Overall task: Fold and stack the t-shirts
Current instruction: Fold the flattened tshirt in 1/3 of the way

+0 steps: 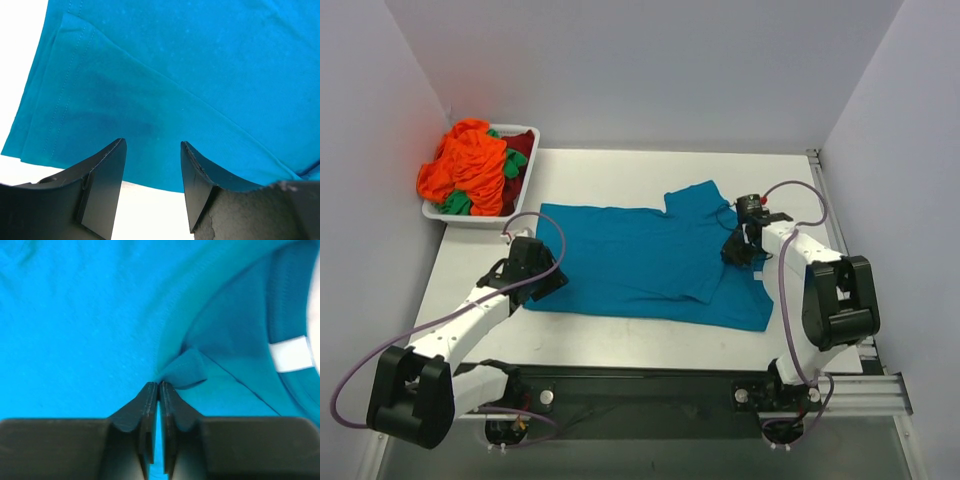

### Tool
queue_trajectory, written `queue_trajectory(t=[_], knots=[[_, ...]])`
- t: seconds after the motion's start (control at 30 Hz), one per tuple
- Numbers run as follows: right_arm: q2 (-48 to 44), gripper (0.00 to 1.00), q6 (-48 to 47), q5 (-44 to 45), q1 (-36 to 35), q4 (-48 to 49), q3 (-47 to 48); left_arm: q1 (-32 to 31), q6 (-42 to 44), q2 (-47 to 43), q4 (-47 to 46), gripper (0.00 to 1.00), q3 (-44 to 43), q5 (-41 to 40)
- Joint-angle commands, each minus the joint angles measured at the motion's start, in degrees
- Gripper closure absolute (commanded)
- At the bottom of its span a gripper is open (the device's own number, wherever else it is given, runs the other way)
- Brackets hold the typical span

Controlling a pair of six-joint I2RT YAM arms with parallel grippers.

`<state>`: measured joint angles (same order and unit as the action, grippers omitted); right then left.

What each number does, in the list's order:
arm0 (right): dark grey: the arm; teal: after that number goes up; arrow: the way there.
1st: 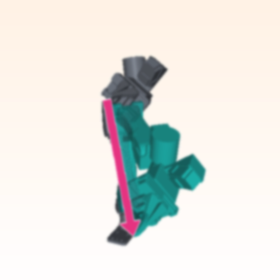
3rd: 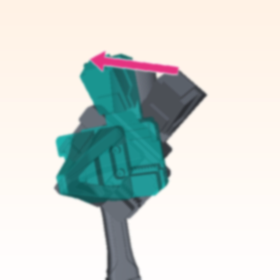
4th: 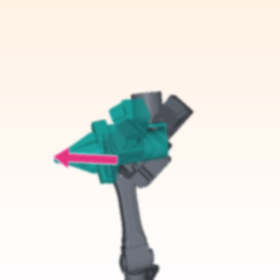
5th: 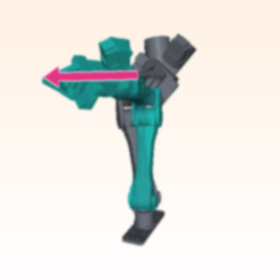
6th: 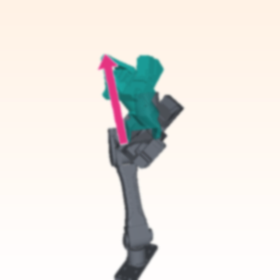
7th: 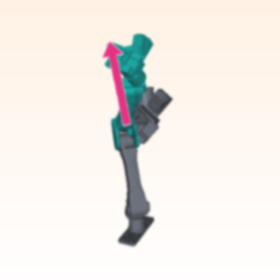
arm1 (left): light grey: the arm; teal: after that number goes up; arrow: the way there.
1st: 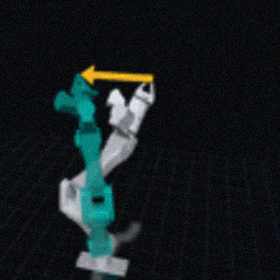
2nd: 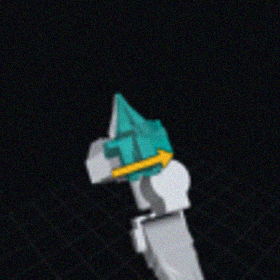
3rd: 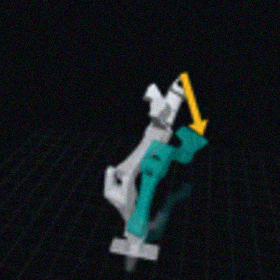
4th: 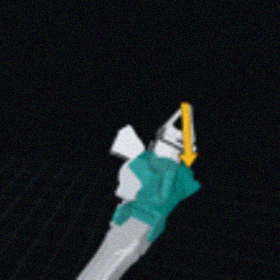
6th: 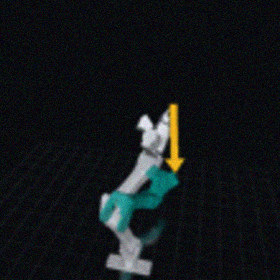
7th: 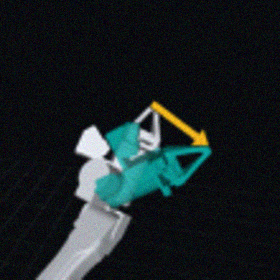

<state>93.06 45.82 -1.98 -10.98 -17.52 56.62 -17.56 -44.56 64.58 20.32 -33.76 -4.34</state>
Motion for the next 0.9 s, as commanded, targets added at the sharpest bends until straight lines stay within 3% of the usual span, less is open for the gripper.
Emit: queue_trajectory(t=[0.0, 0.23, 0.53, 0.67, 0.87], knots=[[0.8, 0.88, -2.0, -1.4, -0.4, -0.2, 3.1, -0.3, 0.9, 0.6, -1.3, 0.42, -2.5, -0.1], [-3.5, 0.61, -9.0, -2.3, -0.6, 1.4, 2.9, -0.2, 1.0, 0.4, -1.1, 0.42, -2.8, -0.2], [-19.5, 0.61, -6.4, -4.3, -5.0, 6.1, -16.2, -0.2, 1.0, -0.1, -1.1, 0.42, -3.9, 0.3], [-22.2, 0.61, -3.7, -5.0, -7.2, 9.9, -22.8, -0.1, 1.1, -0.2, -0.9, 0.42, -4.4, 0.4], [-21.2, 0.62, -0.9, -4.7, -10.0, 12.2, -25.0, -0.1, 1.1, -0.5, -0.9, 0.42, -4.0, 0.0]])
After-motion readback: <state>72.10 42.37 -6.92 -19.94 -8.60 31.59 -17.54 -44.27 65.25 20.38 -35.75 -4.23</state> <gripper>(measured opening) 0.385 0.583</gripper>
